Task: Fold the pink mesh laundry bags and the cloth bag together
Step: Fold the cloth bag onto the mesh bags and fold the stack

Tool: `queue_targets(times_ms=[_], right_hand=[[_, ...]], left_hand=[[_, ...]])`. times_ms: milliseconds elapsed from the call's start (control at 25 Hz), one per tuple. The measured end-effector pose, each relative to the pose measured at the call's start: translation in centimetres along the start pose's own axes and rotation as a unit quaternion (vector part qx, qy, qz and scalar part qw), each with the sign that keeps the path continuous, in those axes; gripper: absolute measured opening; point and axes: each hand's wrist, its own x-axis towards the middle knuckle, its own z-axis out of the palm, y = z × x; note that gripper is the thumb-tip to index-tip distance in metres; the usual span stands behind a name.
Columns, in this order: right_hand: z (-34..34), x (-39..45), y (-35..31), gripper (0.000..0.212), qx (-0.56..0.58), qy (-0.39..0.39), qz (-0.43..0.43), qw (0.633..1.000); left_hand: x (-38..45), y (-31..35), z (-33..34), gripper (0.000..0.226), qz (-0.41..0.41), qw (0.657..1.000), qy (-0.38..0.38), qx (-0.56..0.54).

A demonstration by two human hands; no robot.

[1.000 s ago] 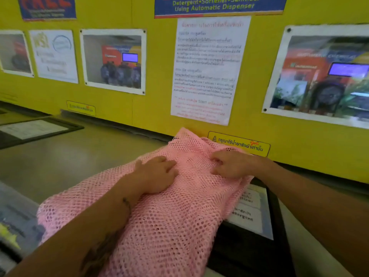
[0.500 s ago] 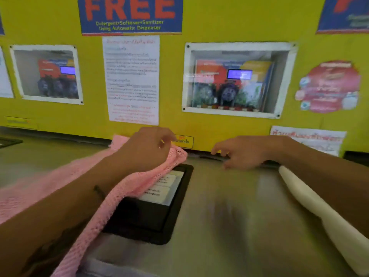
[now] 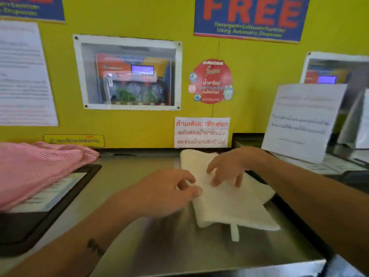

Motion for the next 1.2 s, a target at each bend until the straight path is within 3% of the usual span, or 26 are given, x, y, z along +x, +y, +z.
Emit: queue_targets(times_ms=[120, 280, 400, 520, 600, 680, 760, 800, 880, 920, 960, 1000, 1040, 1080, 1120, 1200], right_hand=[[-0.2, 0.4, -0.6, 0.055, 0.045, 0.066, -0.064, 0.995], [-0.5, 2.4, -0.5, 0.056, -0.035, 0.137, -0.04, 0.989], [0.7, 5.3, -0.6, 0.078, -0.01, 0.14, -0.011, 0.99], [0.9, 6.5, -0.7, 0.094, 0.02, 0.175, 0.003, 0.984], [0.5, 6.6, -1.0, 0.096, 0.061, 0.156, -0.027, 0.985], [0.1, 6.4, -1.8, 0.084, 0.125, 0.162, -0.093, 0.974], [-0.5, 6.0, -3.4, 0.059, 0.307, 0.139, -0.202, 0.92], [-1.0, 5.7, -4.3, 0.045, 0.416, 0.121, -0.247, 0.867], [-1.9, 6.0, -5.6, 0.03, 0.57, 0.13, -0.255, 0.77], [-2.2, 6.3, -5.8, 0.031, 0.572, 0.166, -0.236, 0.768], [-2.1, 6.7, -5.9, 0.035, 0.509, 0.206, -0.212, 0.809], [-1.7, 7.2, -6.0, 0.041, 0.389, 0.224, -0.19, 0.873], [-0.8, 7.6, -6.2, 0.05, 0.25, 0.202, -0.172, 0.931], [0.3, 8.0, -6.8, 0.061, 0.133, 0.164, -0.152, 0.965], [1.2, 8.4, -7.4, 0.069, 0.063, 0.131, -0.135, 0.98], [2.2, 9.0, -9.1, 0.076, 0.033, 0.121, -0.129, 0.984]], left_hand=[[0.1, 0.0, 1.4, 0.072, -0.082, 0.995, -0.052, 0.035], [-0.6, -2.7, 1.0, 0.047, -0.102, 0.99, 0.058, 0.081], [-2.2, -4.2, 0.3, 0.045, -0.059, 0.988, 0.11, 0.093], [-3.3, -4.1, 0.3, 0.067, -0.022, 0.997, 0.02, 0.068], [-3.0, -4.3, 1.2, 0.069, 0.003, 0.993, 0.036, 0.116], [-2.9, -4.2, 1.6, 0.067, 0.031, 0.985, 0.089, 0.147], [-3.2, -4.6, 1.4, 0.064, 0.032, 0.977, 0.17, 0.124], [-3.5, -5.0, 0.9, 0.06, 0.029, 0.968, 0.234, 0.087], [-4.5, -6.0, -0.3, 0.052, 0.0, 0.932, 0.362, -0.007], [-5.0, -6.5, -1.0, 0.049, -0.027, 0.908, 0.414, -0.052], [-5.8, -6.9, -1.9, 0.049, -0.057, 0.883, 0.458, -0.09], [-6.5, -7.7, -2.7, 0.053, -0.094, 0.859, 0.49, -0.119], [-7.2, -8.4, -3.6, 0.063, -0.135, 0.839, 0.507, -0.143], [-8.0, -9.2, -4.4, 0.074, -0.169, 0.826, 0.514, -0.159], [-8.7, -10.0, -5.2, 0.082, -0.191, 0.822, 0.514, -0.152], [-9.9, -11.2, -6.3, 0.079, -0.213, 0.836, 0.501, -0.062]])
